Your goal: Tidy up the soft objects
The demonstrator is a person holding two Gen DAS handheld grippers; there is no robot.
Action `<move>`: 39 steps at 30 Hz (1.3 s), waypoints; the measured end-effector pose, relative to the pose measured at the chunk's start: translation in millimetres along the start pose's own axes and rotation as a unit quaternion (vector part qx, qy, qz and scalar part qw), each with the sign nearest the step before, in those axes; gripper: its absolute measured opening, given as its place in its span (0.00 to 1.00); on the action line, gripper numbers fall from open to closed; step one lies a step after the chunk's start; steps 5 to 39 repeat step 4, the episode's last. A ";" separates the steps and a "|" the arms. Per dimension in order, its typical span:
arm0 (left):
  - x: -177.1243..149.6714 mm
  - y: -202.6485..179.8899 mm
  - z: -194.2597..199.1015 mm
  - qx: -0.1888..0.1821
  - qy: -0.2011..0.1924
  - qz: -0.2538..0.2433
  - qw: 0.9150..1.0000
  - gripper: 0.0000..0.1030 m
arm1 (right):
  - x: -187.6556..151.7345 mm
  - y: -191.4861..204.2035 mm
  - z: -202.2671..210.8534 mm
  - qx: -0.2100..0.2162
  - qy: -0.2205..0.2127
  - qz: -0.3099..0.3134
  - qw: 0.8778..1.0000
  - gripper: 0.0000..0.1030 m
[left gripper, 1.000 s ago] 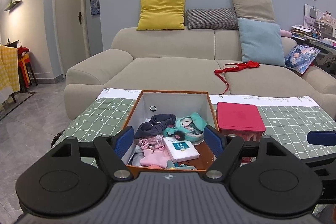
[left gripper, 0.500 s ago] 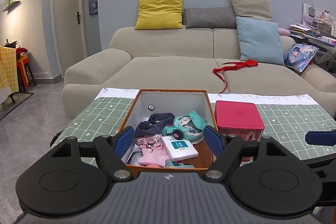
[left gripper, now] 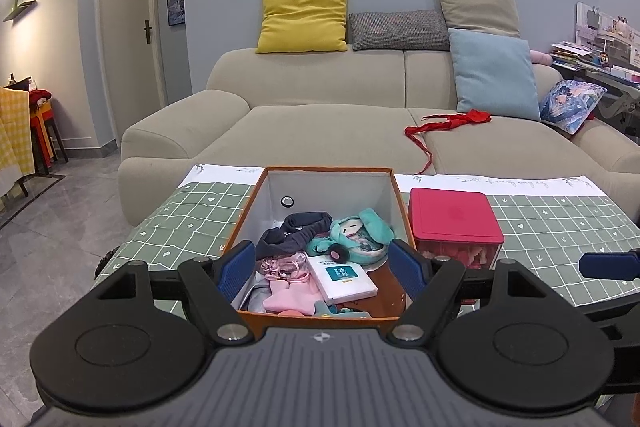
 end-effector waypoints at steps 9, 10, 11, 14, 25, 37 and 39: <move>0.2 -0.6 0.0 0.000 0.001 -0.002 1.000 0.86 | -0.7 0.9 -0.3 0.001 0.001 0.001 1.000 0.95; 0.2 -0.6 0.0 0.000 0.001 -0.002 1.000 0.86 | -0.7 0.9 -0.3 0.001 0.001 0.001 1.000 0.95; 0.2 -0.6 0.0 0.000 0.001 -0.002 1.000 0.86 | -0.7 0.9 -0.3 0.001 0.001 0.001 1.000 0.95; 0.2 -0.6 0.0 0.000 0.001 -0.002 1.000 0.86 | -0.7 0.9 -0.3 0.001 0.001 0.001 1.000 0.95; 0.2 -0.6 0.0 0.000 0.001 -0.002 1.000 0.86 | -0.7 0.9 -0.3 0.001 0.001 0.001 1.000 0.95; 0.2 -0.6 0.0 0.000 0.001 -0.002 1.000 0.86 | -0.7 0.9 -0.3 0.001 0.001 0.001 1.000 0.95; 0.2 -0.6 0.0 0.000 0.001 -0.002 1.000 0.86 | -0.7 0.9 -0.3 0.001 0.001 0.001 1.000 0.95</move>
Point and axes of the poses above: each gripper's, at about its wrist camera, not at the fingertips, and z roughly against the way its jaws point, y to its left, x to its top, the point moved 10 cm from there along -z, roughly the way its jaws point, and after that the axes turned 15 degrees about -x, right-handed, at the moved point
